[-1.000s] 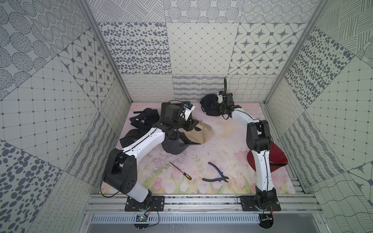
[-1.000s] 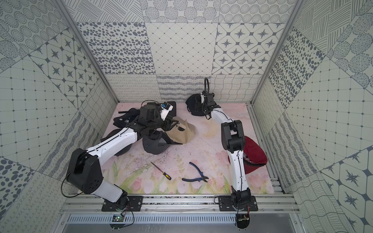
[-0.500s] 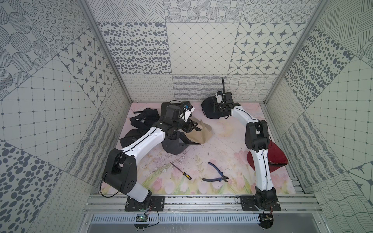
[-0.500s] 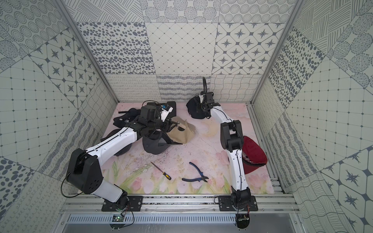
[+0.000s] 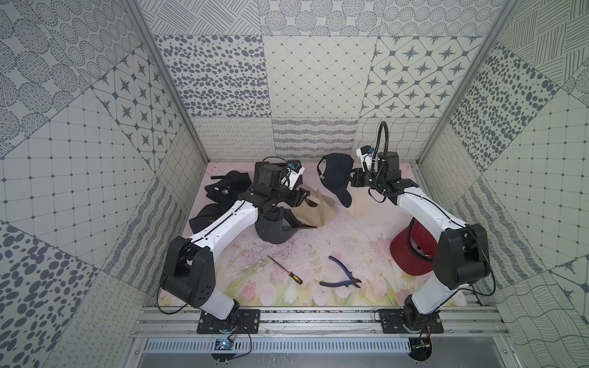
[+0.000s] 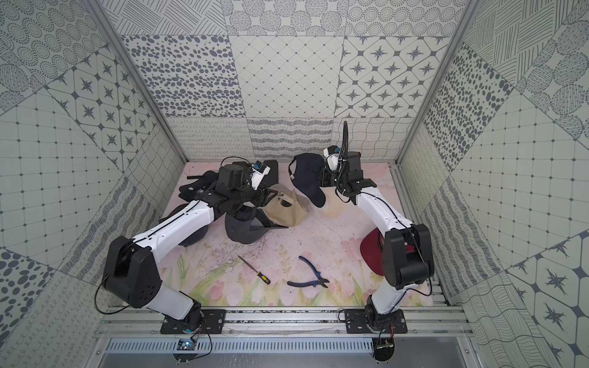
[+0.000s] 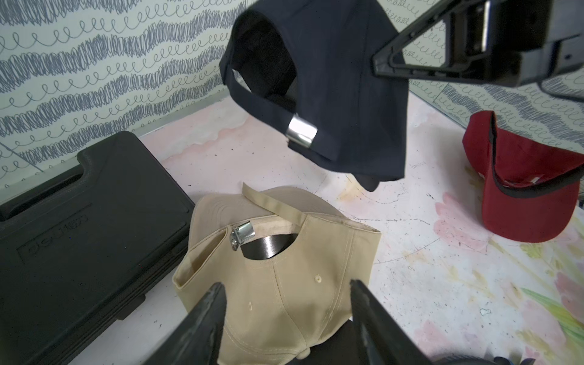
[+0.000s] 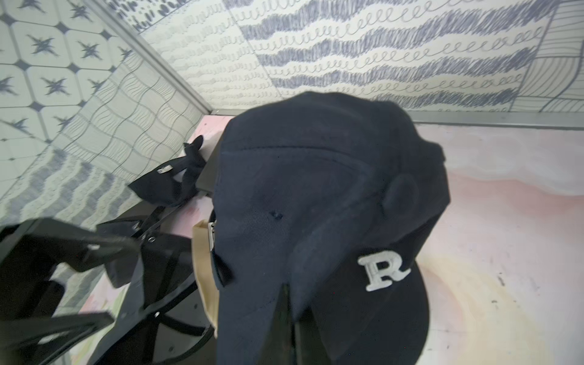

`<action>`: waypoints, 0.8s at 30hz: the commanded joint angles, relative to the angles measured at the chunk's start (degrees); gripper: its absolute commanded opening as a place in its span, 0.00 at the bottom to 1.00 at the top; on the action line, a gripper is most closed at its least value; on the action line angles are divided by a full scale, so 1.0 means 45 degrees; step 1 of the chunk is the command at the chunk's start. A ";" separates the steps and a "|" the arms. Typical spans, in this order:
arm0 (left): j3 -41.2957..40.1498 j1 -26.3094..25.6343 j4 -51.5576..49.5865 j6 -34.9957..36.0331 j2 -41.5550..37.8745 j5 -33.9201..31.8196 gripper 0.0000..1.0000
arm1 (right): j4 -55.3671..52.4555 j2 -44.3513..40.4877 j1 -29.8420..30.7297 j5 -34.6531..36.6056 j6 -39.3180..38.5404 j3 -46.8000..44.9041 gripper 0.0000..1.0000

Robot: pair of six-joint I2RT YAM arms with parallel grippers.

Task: Open the adjustable buckle of the baseball cap
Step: Pick up the baseball cap from the center of the board.

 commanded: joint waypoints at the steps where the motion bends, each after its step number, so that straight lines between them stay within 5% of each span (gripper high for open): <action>1: -0.0258 0.0028 0.1523 0.1005 -0.0568 0.0632 0.65 | 0.1133 -0.1025 0.0000 -0.1700 0.0441 -0.0900 0.00; 6: -0.0055 0.0030 0.1257 0.1090 -0.0884 0.1206 0.65 | 0.1775 -0.2291 0.0023 -0.3052 0.0152 -0.2118 0.00; 24: 0.1251 0.0000 -0.0075 0.4191 -0.0287 0.4457 0.67 | -0.0214 -0.3177 0.0356 -0.3733 -0.2080 -0.2400 0.00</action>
